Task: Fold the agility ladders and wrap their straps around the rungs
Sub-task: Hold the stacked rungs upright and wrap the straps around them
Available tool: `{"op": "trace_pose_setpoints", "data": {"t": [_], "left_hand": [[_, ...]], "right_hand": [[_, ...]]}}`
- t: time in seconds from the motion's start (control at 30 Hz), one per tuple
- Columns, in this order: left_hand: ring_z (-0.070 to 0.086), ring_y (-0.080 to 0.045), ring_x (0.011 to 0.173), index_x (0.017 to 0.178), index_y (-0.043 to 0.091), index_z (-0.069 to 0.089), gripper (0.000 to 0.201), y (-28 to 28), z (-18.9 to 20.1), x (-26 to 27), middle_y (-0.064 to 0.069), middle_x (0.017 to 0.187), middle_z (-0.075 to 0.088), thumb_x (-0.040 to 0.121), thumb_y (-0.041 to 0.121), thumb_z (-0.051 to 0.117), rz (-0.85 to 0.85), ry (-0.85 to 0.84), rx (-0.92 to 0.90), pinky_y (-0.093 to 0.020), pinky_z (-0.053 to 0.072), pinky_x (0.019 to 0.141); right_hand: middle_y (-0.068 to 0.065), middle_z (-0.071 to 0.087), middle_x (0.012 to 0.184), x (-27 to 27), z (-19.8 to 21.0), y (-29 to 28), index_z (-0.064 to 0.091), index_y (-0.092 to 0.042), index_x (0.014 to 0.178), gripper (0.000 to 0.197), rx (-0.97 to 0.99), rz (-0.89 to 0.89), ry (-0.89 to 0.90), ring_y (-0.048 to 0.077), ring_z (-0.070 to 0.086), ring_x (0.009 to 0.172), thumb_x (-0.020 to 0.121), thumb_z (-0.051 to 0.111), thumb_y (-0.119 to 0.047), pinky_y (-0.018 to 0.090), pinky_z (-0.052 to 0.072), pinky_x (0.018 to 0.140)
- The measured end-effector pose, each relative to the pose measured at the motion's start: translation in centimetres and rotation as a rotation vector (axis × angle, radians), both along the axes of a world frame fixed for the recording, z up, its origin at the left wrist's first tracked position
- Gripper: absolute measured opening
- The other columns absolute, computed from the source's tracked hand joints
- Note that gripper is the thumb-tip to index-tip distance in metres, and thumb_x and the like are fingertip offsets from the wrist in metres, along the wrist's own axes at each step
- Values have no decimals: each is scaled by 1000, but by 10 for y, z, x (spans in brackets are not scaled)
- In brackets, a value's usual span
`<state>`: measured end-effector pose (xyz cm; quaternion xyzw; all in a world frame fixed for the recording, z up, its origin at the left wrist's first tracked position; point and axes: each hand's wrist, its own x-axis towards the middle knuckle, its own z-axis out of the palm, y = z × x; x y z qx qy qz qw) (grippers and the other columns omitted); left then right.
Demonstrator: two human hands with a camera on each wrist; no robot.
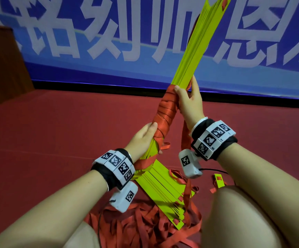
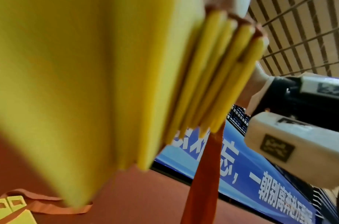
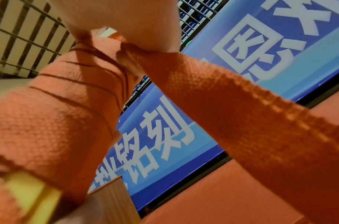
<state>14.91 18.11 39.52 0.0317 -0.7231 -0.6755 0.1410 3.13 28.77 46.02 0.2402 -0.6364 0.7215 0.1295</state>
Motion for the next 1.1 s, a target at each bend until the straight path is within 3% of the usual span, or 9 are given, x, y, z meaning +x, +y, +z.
{"op": "trace_pose_setpoints", "data": {"t": [0.07, 0.2, 0.33, 0.4, 0.57, 0.7, 0.87, 0.97, 1.1], "left_hand": [[57, -14, 43, 122, 6, 54, 33, 0, -4, -2, -6, 69, 58, 102, 28, 41, -5, 35, 52, -26, 51, 43], [61, -5, 53, 115, 28, 57, 20, -1, -9, -3, 4, 79, 64, 96, 28, 58, 35, 147, 2, -23, 52, 49], [58, 18, 89, 124, 39, 53, 49, -13, -19, -7, 29, 101, 61, 77, 48, 61, 123, 182, -191, -3, 40, 80], [58, 12, 95, 136, 39, 50, 71, -18, -23, -7, 38, 99, 60, 70, 64, 56, 199, 157, -306, -4, 40, 83], [64, -16, 80, 140, 45, 45, 64, -17, -19, -4, 7, 87, 72, 78, 60, 51, 343, 149, -538, -22, 44, 71], [60, -25, 63, 144, 48, 35, 62, -19, -17, -6, -1, 60, 58, 87, 61, 55, 398, 99, -725, -36, 45, 61], [62, -28, 84, 147, 53, 21, 67, -29, -18, -8, -3, 90, 64, 86, 71, 44, 490, 37, -1017, -35, 42, 65], [62, -27, 80, 148, 51, 20, 67, -24, -20, -5, -1, 87, 60, 87, 68, 44, 494, 22, -1089, -32, 39, 61], [62, -29, 81, 149, 47, 24, 63, -16, -19, -4, -2, 88, 59, 91, 63, 45, 457, 74, -1069, -32, 37, 62]], "right_hand": [[-13, 52, 63, 4, 4, 6, 46, -23, 133, 43, 8, 62, -3, 0, 44, 45, 93, 59, -16, 15, 36, 43], [-3, 43, 55, 5, 10, 16, 55, -26, 127, 35, 81, 174, -54, 11, 35, 40, 93, 61, -26, 19, 27, 40], [-5, 37, 48, 5, 13, 21, 63, -34, 114, 22, 170, 212, -95, 13, 29, 38, 93, 61, -30, 18, 23, 39], [-2, 36, 53, 4, 14, 20, 64, -29, 114, 21, 193, 210, -112, 12, 28, 39, 93, 61, -27, 17, 23, 37], [-10, 42, 47, 3, 17, 16, 64, -18, 119, 26, 193, 162, -109, 7, 30, 37, 94, 60, -21, 18, 26, 37], [-21, 47, 46, 0, 11, 10, 61, -25, 113, 19, 173, 87, -104, -2, 38, 36, 95, 58, -21, 11, 30, 40], [-18, 47, 58, -5, -1, 5, 57, -30, 81, 22, 276, -47, -99, 1, 42, 53, 99, 47, -35, 21, 33, 55], [-15, 47, 54, -5, -4, 7, 55, -27, 71, 31, 249, -19, -146, 4, 44, 51, 95, 51, -47, 22, 34, 54], [-12, 51, 60, -10, -9, 9, 55, -25, 75, 21, 148, -29, -132, 4, 47, 54, 92, 60, -36, 23, 36, 57]]}}
